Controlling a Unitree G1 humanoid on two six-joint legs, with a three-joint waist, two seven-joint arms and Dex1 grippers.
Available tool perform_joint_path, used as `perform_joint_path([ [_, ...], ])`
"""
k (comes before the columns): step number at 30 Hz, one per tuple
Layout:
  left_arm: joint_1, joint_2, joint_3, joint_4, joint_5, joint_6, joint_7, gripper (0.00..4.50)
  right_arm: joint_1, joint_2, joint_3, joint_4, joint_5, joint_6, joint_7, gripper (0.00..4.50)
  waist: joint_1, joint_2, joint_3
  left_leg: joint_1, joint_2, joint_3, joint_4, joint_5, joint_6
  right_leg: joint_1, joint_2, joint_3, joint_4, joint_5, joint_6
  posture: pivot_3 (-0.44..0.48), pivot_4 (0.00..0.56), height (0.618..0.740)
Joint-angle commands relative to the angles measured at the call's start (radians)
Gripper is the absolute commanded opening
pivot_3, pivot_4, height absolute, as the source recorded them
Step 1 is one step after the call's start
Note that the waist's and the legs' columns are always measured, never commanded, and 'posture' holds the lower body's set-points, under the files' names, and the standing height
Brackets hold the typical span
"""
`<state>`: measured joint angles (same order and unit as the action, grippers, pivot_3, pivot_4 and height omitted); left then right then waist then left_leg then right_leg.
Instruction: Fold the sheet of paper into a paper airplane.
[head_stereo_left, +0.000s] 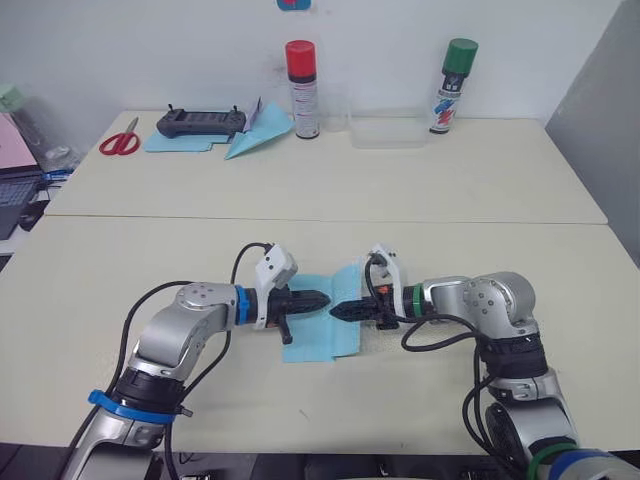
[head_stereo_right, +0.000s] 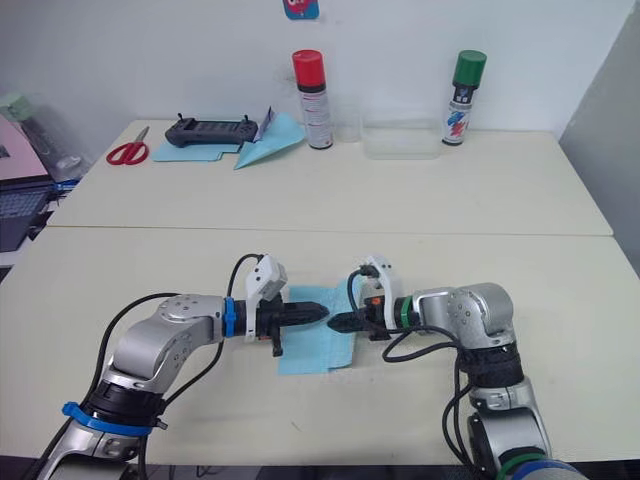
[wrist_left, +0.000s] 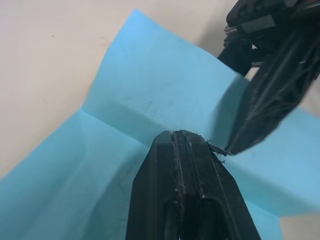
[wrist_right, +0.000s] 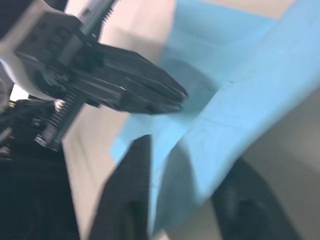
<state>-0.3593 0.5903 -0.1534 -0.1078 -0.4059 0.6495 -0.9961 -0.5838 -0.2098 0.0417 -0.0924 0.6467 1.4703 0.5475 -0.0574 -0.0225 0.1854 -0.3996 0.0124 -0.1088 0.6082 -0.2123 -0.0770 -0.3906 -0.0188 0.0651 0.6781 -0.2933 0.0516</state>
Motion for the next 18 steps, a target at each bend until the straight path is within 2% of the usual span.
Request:
perform_joint_path([
  [1, 0.003, 0.015, -0.006, -0.021, 0.01, -0.022, -0.015, 0.0, 0.0, -0.013, 0.013, -0.033, 0.014, -0.035, 0.019, 0.11, 0.0, 0.0, 0.0, 0.0, 0.0, 0.0, 0.0, 0.0, 0.0, 0.0, 0.0, 0.0, 0.0, 0.0, 0.0, 0.0, 0.15, 0.74],
  [5, 0.022, 0.054, -0.024, -0.008, 0.048, -0.053, -0.039, 0.0, -0.016, -0.107, 0.103, -0.042, -0.003, -0.105, 0.094, 0.02, 0.0, 0.0, 0.0, 0.0, 0.0, 0.0, 0.0, 0.0, 0.0, 0.0, 0.0, 0.0, 0.0, 0.0, 0.0, 0.0, 0.15, 0.74],
  [7, 0.023, 0.06, -0.027, -0.007, 0.05, -0.058, -0.046, 0.0, -0.044, -0.187, 0.181, -0.031, -0.024, -0.173, 0.177, 0.02, 0.0, 0.0, 0.001, 0.0, 0.0, 0.0, 0.0, 0.0, 0.0, 0.0, 0.0, 0.0, -0.001, 0.0, 0.0, 0.0, 0.15, 0.74],
  [9, 0.013, 0.053, -0.017, -0.011, 0.039, -0.055, -0.049, 0.0, -0.099, -0.278, 0.276, -0.003, -0.054, -0.279, 0.327, 0.02, 0.0, 0.001, 0.002, 0.0, 0.0, 0.001, 0.001, 0.0, 0.0, 0.0, 0.0, 0.0, -0.001, 0.0, 0.0, 0.0, 0.15, 0.74],
  [11, 0.006, 0.046, -0.003, -0.022, 0.022, -0.043, -0.051, 0.0, -0.138, -0.321, 0.325, 0.033, -0.074, -0.343, 0.417, 0.02, 0.0, 0.001, 0.002, 0.0, 0.0, 0.0, 0.001, 0.0, 0.0, 0.0, 0.0, 0.0, -0.002, 0.0, 0.0, 0.0, 0.15, 0.74],
  [14, 0.001, 0.048, 0.008, -0.04, 0.006, -0.033, -0.057, 0.0, -0.195, -0.339, 0.36, 0.108, -0.103, -0.399, 0.496, 0.02, 0.0, 0.001, 0.002, 0.0, 0.0, 0.0, 0.0, 0.0, 0.0, 0.0, 0.0, 0.0, -0.002, 0.0, 0.0, 0.0, 0.15, 0.74],
  [18, 0.002, 0.04, 0.005, -0.054, 0.005, -0.035, -0.035, 0.0, -0.234, -0.317, 0.353, 0.173, -0.112, -0.38, 0.515, 0.02, 0.0, 0.001, 0.002, 0.0, 0.0, 0.0, 0.0, 0.0, 0.0, 0.0, 0.0, 0.0, -0.001, 0.0, 0.0, 0.0, 0.15, 0.74],
])
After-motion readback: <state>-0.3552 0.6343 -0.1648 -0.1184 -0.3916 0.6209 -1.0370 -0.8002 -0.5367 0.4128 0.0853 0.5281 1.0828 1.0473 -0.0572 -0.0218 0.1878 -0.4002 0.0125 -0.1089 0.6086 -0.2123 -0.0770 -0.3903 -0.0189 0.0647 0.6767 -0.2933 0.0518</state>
